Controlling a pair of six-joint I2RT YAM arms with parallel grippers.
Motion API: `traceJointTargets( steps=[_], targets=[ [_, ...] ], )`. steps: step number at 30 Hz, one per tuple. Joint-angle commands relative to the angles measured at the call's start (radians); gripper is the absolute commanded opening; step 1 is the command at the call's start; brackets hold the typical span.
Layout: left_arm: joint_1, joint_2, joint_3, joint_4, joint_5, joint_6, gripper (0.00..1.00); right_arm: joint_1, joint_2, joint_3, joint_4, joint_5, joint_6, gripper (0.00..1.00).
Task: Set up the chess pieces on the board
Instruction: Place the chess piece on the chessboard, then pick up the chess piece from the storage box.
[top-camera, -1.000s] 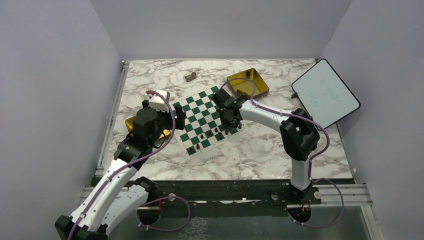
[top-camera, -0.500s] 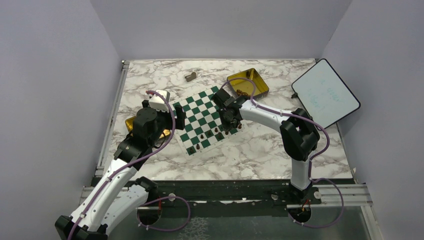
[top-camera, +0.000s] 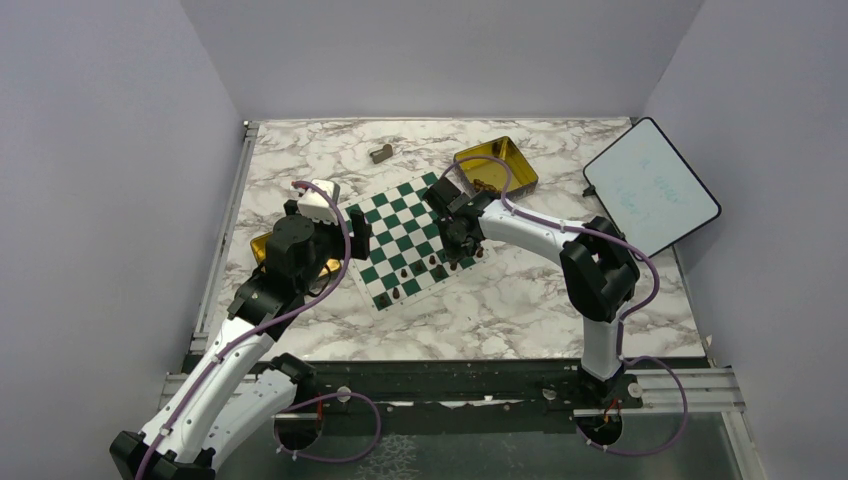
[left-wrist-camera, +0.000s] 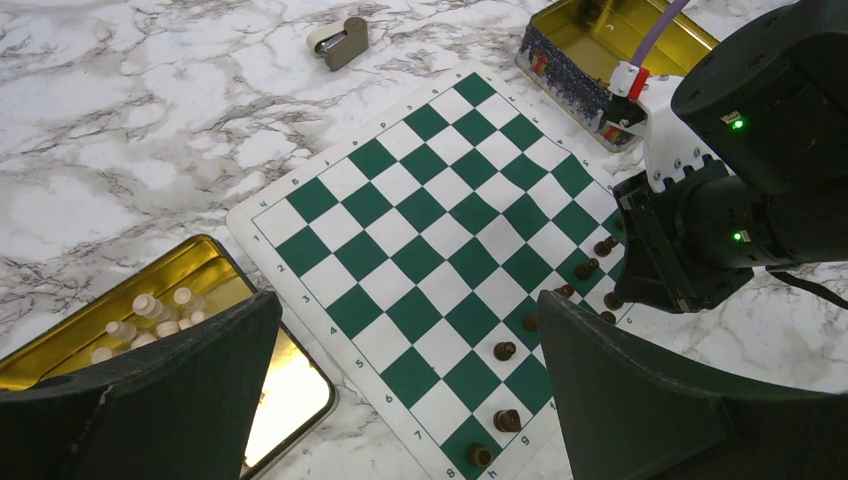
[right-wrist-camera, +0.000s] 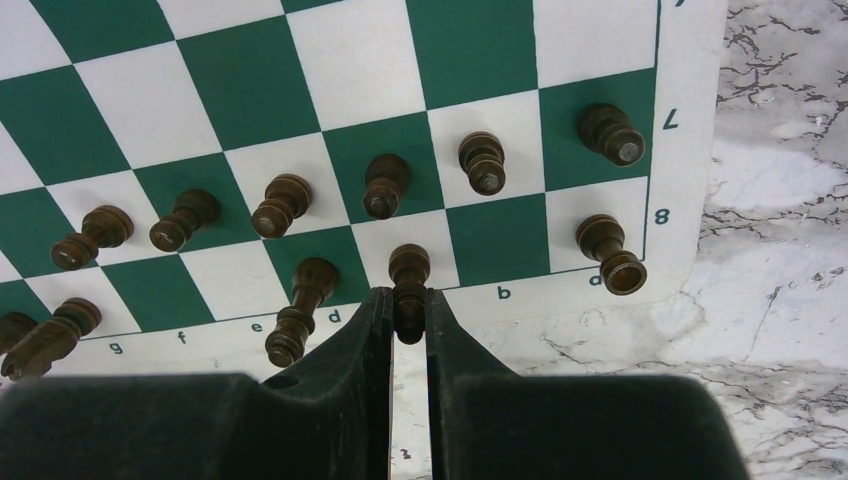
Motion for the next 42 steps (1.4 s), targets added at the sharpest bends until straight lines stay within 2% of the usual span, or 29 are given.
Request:
traceJointTargets(
  steps=[1, 5, 10, 13, 17, 22, 29, 34, 42],
  targets=[
    [-0.001, -0.017, -0.008, 0.002, 0.004, 0.007, 0.99, 0.001, -0.020, 0.027, -0.009, -0.010, 0.016, 0.16],
    [-0.001, -0.016, -0.008, 0.001, 0.004, 0.007, 0.99, 0.000, -0.018, 0.030, -0.011, -0.010, 0.016, 0.16],
    [0.000, -0.016, -0.008, 0.002, 0.004, 0.007, 0.99, 0.001, -0.025, 0.037, -0.016, -0.004, 0.019, 0.32],
    [-0.001, -0.017, -0.008, 0.002, 0.005, 0.007, 0.99, 0.001, -0.043, 0.041, -0.013, 0.004, 0.024, 0.37],
    [0.000, -0.014, -0.008, 0.001, 0.005, 0.008, 0.99, 0.000, -0.064, 0.068, -0.040, 0.030, 0.024, 0.40],
    [-0.001, -0.010, -0.009, 0.001, 0.004, 0.009, 0.99, -0.012, -0.123, 0.095, -0.035, 0.154, -0.004, 0.41],
    [-0.001, -0.004, -0.017, 0.013, 0.023, 0.010, 0.99, -0.136, -0.163, 0.054, 0.295, 0.331, -0.206, 0.41],
    [-0.001, 0.003, -0.020, 0.017, 0.044, 0.010, 0.99, -0.284, -0.082, 0.059, 0.569, 0.244, -0.335, 0.41],
    [0.000, 0.009, -0.021, 0.021, 0.051, 0.012, 0.99, -0.447, 0.189, 0.175, 0.809, 0.064, -0.360, 0.38]
  ],
)
